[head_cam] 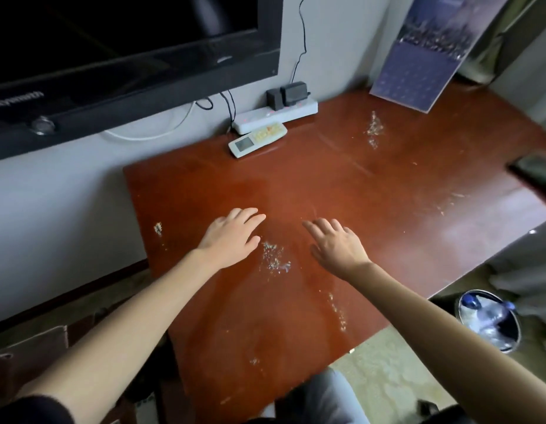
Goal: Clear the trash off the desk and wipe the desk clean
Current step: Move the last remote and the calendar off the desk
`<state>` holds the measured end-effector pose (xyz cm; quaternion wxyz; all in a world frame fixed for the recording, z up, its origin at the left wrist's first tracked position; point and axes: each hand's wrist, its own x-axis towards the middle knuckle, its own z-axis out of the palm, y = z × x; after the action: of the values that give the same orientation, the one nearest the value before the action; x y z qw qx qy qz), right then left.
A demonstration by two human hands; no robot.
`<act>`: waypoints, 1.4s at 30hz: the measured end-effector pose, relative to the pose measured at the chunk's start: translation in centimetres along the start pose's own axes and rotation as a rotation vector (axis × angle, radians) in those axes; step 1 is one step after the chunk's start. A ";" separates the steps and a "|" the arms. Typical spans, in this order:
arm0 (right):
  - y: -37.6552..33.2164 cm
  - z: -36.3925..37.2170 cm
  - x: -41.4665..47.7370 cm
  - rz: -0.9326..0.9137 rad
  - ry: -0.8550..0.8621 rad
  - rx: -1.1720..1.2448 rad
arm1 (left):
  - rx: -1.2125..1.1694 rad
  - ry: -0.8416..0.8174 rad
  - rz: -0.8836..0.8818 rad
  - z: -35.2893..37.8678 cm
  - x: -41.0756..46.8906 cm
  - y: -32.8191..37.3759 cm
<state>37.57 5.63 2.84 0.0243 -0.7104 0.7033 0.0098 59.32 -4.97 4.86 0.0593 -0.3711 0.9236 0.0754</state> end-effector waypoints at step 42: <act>44.9 2.9 27.2 0.849 0.577 0.960 | -0.187 0.156 -0.301 -0.4 39.5 8.1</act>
<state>-6.96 -21.86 -2.30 0.1417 -0.2593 0.8249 -0.4819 25.36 -25.98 -0.46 -0.0367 -0.5137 0.8484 0.1220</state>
